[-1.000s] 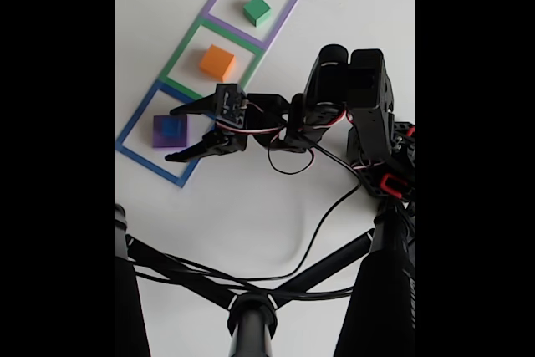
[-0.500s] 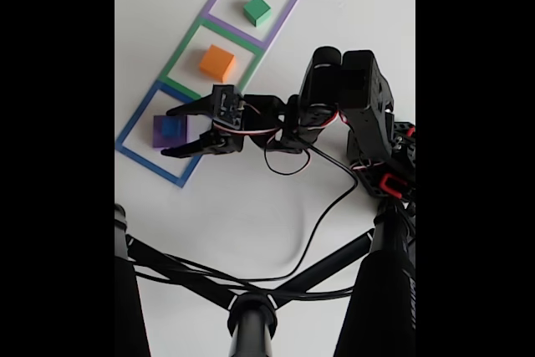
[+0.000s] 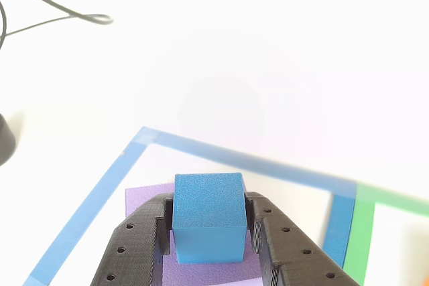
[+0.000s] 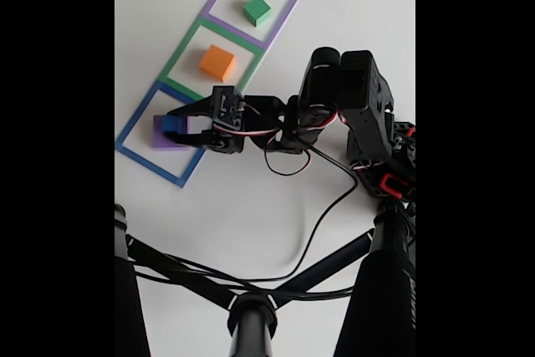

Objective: Tower of hanoi

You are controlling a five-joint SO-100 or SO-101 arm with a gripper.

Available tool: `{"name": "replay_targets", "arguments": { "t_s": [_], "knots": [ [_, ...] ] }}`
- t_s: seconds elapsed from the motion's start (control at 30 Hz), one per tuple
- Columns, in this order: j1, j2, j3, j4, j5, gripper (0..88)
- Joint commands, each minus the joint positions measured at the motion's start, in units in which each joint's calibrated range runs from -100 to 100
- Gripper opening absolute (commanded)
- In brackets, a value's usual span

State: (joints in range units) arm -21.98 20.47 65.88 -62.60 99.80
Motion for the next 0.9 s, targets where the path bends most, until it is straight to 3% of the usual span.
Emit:
{"name": "replay_targets", "arguments": {
  "t_s": [0.0,0.3,0.47,0.7,0.87],
  "knots": [
    [-0.65,-0.49,-1.07,-1.37,0.2,2.9],
    [-0.55,-3.96,0.66,-1.04,0.2,2.9],
    [-0.65,-14.05,4.66,5.03,0.2,2.9],
    [-0.36,-37.07,7.03,26.73,0.2,3.0],
    [1.27,-52.16,-0.43,52.72,0.2,3.0]
  ]
}}
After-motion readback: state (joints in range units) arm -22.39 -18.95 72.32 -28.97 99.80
